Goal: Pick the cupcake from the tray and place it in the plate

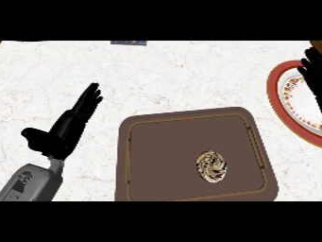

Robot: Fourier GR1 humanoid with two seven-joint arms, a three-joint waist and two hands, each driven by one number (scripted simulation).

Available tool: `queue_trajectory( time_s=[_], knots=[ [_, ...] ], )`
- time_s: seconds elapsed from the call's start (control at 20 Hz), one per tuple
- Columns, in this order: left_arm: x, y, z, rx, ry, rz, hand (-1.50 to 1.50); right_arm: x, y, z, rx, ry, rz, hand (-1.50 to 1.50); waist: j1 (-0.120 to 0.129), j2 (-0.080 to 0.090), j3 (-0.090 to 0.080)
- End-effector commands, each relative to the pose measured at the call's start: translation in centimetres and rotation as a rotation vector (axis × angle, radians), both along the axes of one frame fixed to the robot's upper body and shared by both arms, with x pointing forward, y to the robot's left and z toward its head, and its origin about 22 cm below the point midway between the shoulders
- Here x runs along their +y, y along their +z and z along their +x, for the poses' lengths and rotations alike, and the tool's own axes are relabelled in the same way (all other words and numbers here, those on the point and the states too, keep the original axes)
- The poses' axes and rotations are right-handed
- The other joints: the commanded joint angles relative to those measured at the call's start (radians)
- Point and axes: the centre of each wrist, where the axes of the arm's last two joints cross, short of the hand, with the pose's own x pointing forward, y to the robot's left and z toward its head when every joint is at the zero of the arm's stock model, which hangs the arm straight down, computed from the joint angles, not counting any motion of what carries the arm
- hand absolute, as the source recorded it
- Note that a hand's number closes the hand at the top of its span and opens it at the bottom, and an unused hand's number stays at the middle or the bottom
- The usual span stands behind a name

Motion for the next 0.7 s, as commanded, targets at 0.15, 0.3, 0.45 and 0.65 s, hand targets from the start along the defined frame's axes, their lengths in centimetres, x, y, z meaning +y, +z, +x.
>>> queue_trajectory(
  time_s=[0.15, 0.3, 0.45, 0.65],
  knots=[
    [3.4, -3.3, -1.3, 0.155, 0.290, 0.132, 0.00, 7.3, 0.9, -1.1, -0.056, 0.216, 0.225, 1.50, 0.001, -0.008, 0.009],
    [3.9, -3.9, -2.2, 0.242, 0.307, 0.138, 0.00, 3.6, 4.1, -1.3, -0.120, 0.181, -0.459, 1.50, 0.011, -0.027, -0.031],
    [4.9, -5.1, -3.4, 0.309, 0.376, 0.152, 0.00, 3.5, 4.1, -2.4, -0.221, 0.136, -0.755, 1.50, -0.007, -0.031, -0.008],
    [3.4, -5.5, -3.9, 0.318, 0.434, 0.131, 0.00, 8.8, -5.7, -6.8, -0.139, -0.111, -0.045, 1.50, -0.038, -0.013, 0.018]
  ],
)
